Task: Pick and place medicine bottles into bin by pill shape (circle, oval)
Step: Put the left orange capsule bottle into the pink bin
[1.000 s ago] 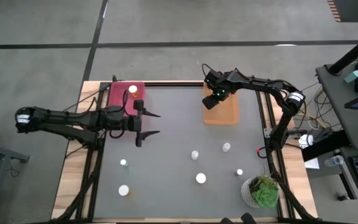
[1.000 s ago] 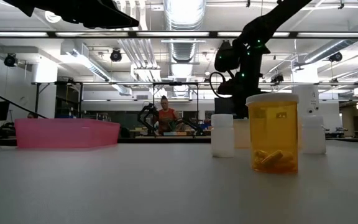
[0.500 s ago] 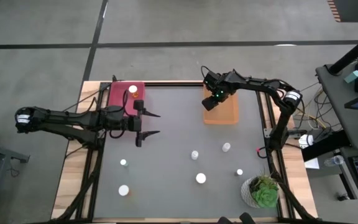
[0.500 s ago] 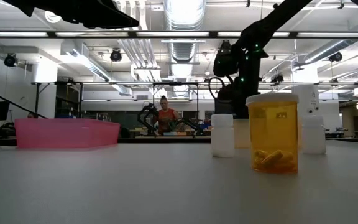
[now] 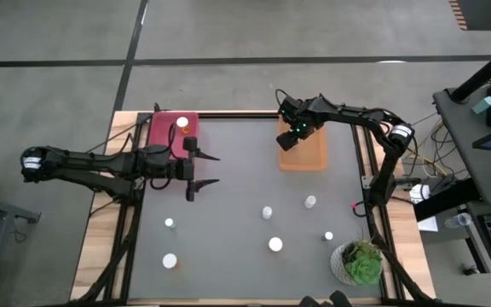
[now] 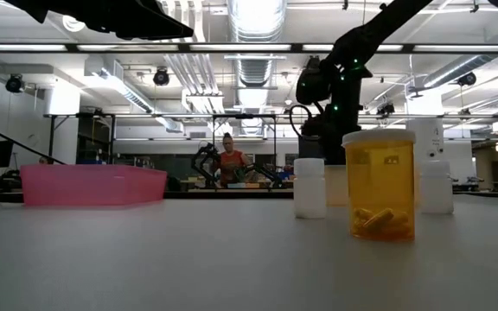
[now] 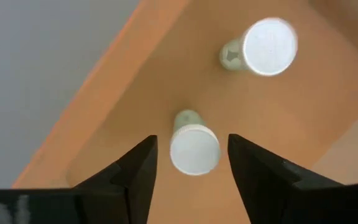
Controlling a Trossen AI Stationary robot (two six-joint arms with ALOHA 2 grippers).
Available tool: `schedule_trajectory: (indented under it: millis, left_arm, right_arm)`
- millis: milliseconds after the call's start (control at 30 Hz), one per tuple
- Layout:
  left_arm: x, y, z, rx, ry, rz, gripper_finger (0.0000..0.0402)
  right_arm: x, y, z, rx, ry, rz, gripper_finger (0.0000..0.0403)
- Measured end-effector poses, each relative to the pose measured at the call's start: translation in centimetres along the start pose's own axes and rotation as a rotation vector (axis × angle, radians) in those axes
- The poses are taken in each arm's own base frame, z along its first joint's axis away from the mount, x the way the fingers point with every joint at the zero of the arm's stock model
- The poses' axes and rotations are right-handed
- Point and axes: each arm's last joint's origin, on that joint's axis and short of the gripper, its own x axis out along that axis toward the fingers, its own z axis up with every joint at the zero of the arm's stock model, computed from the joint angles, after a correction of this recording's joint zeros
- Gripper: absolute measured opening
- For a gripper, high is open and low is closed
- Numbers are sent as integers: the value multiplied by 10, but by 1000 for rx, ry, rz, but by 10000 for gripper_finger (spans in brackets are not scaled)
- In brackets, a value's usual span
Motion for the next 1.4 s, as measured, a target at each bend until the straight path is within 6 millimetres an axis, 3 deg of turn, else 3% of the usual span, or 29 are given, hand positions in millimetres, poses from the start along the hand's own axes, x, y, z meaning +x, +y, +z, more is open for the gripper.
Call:
schedule_trajectory:
  millis: [200,433,667,833,1000,1133,1400]
  left_arm:
    - [0,0,0,0,0,0,276]
    - [0,0,0,-2,0,0,277]
    - [0,0,0,-10,0,0,276]
    - [0,0,0,-11,0,0,277]
    - [0,0,0,-36,0,0,276]
    - [0,0,0,-67,1,-1,276]
    - [1,-3,-5,-243,18,-7,276]
  right_arm:
    - [-25,4,2,-11,-28,8,193]
    - [-63,28,-18,-79,-135,43,193]
    - [-103,72,-60,-246,-311,33,191]
    - [-121,101,-100,-343,-468,133,182]
    - [-124,121,-139,-457,-604,282,174]
    - [-116,129,-168,-567,-698,384,169]
    - [-97,128,-195,-724,-904,482,166]
